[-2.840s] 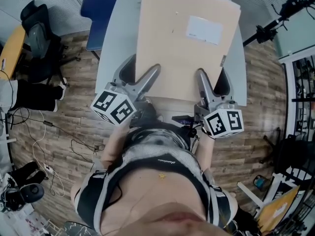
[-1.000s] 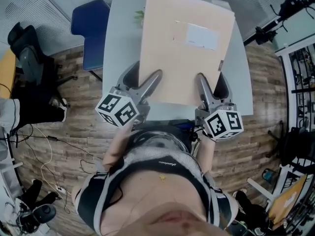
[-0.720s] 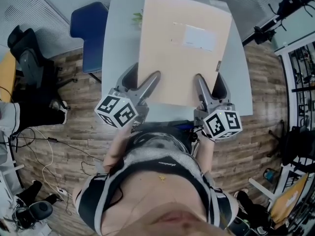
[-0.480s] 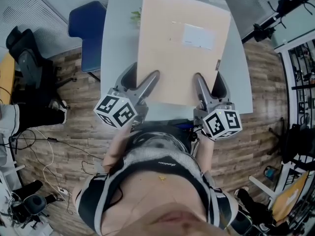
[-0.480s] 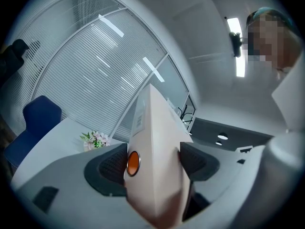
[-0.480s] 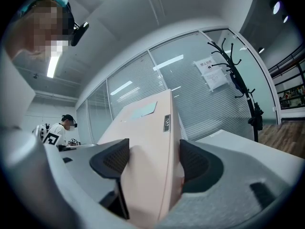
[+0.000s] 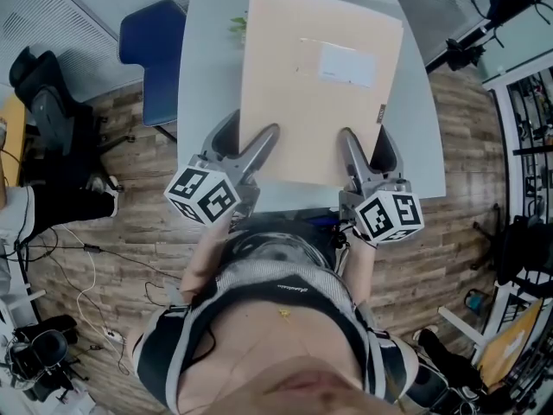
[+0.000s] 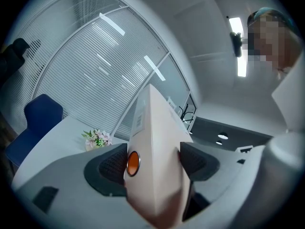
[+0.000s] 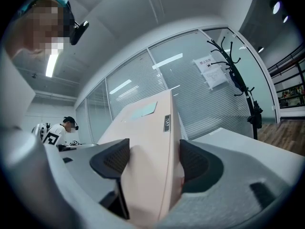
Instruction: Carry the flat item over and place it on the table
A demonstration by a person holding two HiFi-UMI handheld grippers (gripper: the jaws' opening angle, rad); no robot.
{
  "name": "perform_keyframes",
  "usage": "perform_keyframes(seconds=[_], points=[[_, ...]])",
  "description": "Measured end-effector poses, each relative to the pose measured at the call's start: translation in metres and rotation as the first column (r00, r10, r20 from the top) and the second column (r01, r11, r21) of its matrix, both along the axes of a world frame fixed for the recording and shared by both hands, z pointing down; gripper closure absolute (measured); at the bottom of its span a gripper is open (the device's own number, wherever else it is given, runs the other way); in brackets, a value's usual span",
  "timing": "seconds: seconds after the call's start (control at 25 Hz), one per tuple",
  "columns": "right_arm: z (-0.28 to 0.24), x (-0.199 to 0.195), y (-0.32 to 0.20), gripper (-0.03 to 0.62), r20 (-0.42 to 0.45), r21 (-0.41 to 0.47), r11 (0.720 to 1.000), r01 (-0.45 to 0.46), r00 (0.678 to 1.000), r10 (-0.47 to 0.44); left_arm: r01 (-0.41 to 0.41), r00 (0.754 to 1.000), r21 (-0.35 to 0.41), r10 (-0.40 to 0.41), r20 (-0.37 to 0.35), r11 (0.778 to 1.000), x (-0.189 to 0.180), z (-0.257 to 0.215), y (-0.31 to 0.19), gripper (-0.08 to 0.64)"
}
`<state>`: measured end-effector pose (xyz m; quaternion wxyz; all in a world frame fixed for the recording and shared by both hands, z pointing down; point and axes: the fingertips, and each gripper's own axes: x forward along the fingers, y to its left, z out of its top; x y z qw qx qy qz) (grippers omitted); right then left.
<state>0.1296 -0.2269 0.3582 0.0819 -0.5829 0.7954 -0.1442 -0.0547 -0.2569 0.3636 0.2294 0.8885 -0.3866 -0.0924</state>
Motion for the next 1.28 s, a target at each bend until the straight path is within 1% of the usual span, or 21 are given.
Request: perform_keyframes(seconds=[0.36, 0.6, 0.8, 1.08, 1.28], points=[[0.01, -0.001, -0.008, 0.265, -0.018, -0.034, 0.999, 0.0, 1.0, 0.0, 0.008, 1.0, -0.035, -0.008, -0.008, 0.999, -0.002, 0.014, -0.007, 0.218], [0.04, 0.004, -0.016, 0.265, -0.01, -0.085, 0.996, 0.0, 1.0, -0.001, 0.007, 1.0, -0.088, -0.006, 0.009, 0.996, 0.004, 0.043, -0.014, 0.221], [0.077, 0.011, -0.023, 0.267, 0.007, -0.145, 0.989, 0.004, 1.0, -0.003, 0.01, 1.0, -0.152, -0.005, 0.031, 0.988, 0.01, 0.078, -0.02, 0.222], [0.145, 0.019, -0.03, 0.265, 0.02, -0.266, 0.964, 0.018, 1.0, -0.013, 0.016, 0.999, -0.269, -0.003, 0.049, 0.963, 0.018, 0.145, -0.024, 0.222], [0.189, 0.022, -0.032, 0.267, 0.02, -0.353, 0.935, 0.028, 1.0, -0.023, 0.027, 0.998, -0.355, -0.005, 0.062, 0.935, 0.019, 0.191, -0.022, 0.222]])
